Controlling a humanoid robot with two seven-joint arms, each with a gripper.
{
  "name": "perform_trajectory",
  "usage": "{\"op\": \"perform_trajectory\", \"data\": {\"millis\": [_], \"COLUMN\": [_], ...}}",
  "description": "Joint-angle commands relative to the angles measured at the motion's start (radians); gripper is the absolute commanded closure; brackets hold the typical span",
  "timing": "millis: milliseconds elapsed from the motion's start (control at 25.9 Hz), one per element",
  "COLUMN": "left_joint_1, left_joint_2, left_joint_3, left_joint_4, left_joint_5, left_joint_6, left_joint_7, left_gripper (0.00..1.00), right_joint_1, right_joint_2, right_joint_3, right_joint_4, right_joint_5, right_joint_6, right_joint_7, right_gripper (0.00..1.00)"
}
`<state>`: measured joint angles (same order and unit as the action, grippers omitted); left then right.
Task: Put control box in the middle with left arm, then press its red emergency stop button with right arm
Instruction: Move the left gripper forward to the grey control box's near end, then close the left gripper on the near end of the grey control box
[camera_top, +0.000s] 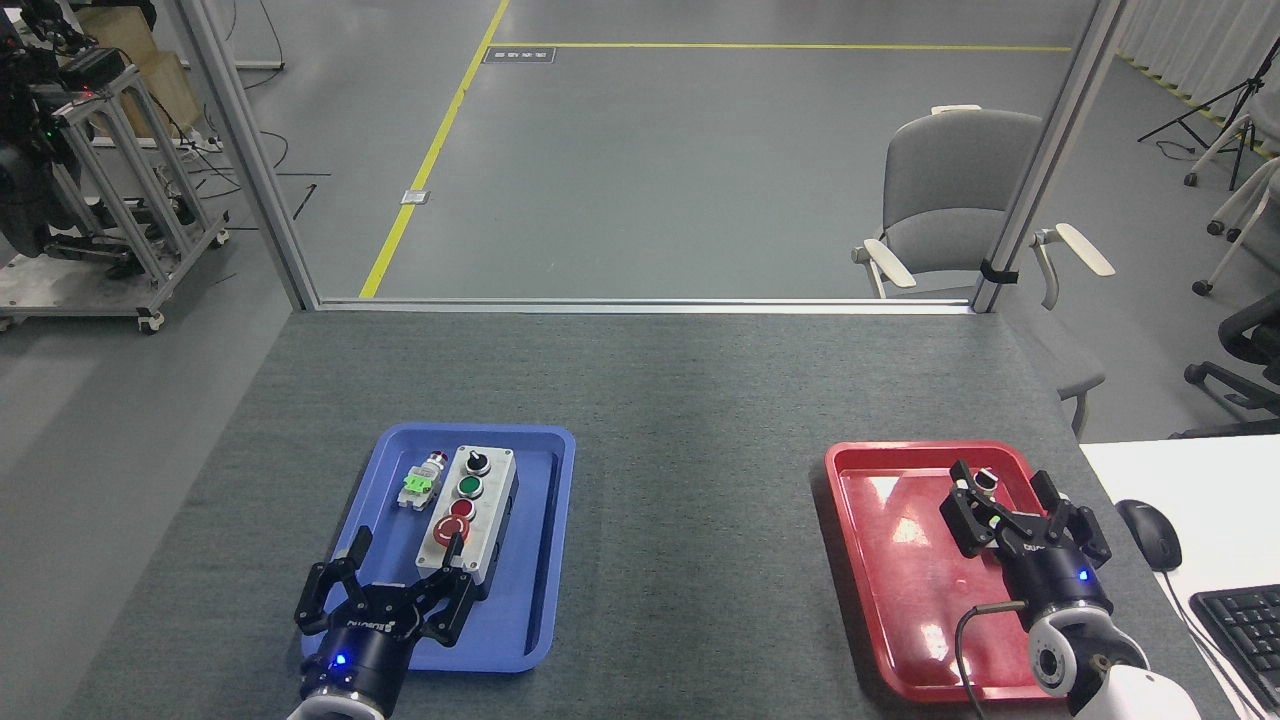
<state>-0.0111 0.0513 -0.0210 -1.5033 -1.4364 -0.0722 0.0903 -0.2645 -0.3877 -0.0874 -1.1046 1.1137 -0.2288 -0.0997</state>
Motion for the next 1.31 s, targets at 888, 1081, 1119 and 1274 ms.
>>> {"op": "perform_trajectory", "data": {"millis": [888,1081,1119,1274], "left_joint_1": [-0.05,-0.079,-0.087,-0.116], "left_joint_2": [0.005,0.008,0.009,0.007], "left_joint_3": [-0.088,-0.088,-0.088,-0.088], "left_joint_4": [0.152,0.206,0.212,0.268], "left_joint_5": [-0.049,-0.052,-0.052,-0.052], "left_joint_6": [0.081,0.081,0.081,0.083], "left_joint_7": [0.006,0.006,0.006,0.008], "left_gripper": [0.0,0.0,0.0,0.0], "right_joint_1": [0.004,0.002,0.004,0.004], "right_joint_2": [-0.01,-0.013,-0.013,-0.011], "right_joint_3": [0.0,0.0,-0.002,-0.002], "right_joint_4": [0.0,0.0,0.0,0.0], "right_joint_5": [0.0,0.0,-0.002,-0.002], "right_joint_6": [0.0,0.0,0.0,0.0], "right_joint_7": [0.003,0.003,0.003,0.003], "right_gripper": [0.0,0.0,0.0,0.0]}}
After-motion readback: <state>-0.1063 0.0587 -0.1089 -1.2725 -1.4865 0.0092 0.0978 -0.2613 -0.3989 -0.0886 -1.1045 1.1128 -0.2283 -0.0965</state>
